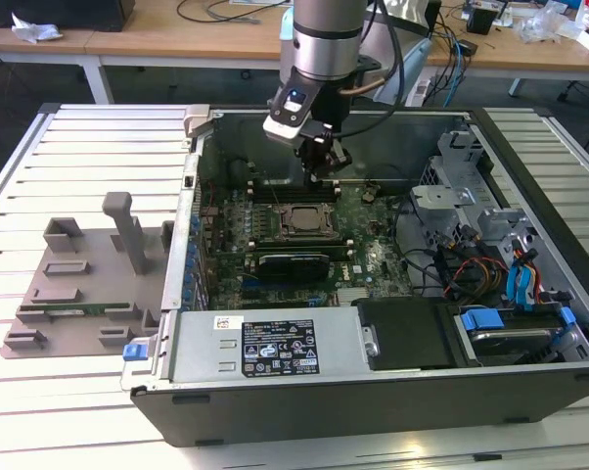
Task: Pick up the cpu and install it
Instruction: 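Install the first cpu locking lever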
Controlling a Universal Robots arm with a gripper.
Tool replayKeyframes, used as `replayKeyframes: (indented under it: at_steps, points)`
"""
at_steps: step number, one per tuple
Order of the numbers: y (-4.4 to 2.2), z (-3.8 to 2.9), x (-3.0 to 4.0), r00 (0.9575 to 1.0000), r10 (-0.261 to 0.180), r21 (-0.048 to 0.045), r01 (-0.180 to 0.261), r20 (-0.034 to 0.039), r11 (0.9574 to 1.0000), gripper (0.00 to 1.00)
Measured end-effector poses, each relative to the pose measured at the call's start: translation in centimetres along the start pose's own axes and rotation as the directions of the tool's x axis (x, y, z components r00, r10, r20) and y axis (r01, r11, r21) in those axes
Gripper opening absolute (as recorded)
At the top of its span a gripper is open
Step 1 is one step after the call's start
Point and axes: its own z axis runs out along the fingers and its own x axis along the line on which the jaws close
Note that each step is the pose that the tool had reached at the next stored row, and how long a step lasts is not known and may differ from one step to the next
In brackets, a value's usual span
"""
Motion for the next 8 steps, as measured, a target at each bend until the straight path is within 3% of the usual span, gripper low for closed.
replayKeyframes:
  at_steps: [8]
  points:
    - [0.0,0.0,0.0,0.9967,-0.081,-0.0035,0.081,0.0034,0.9967,0.11]
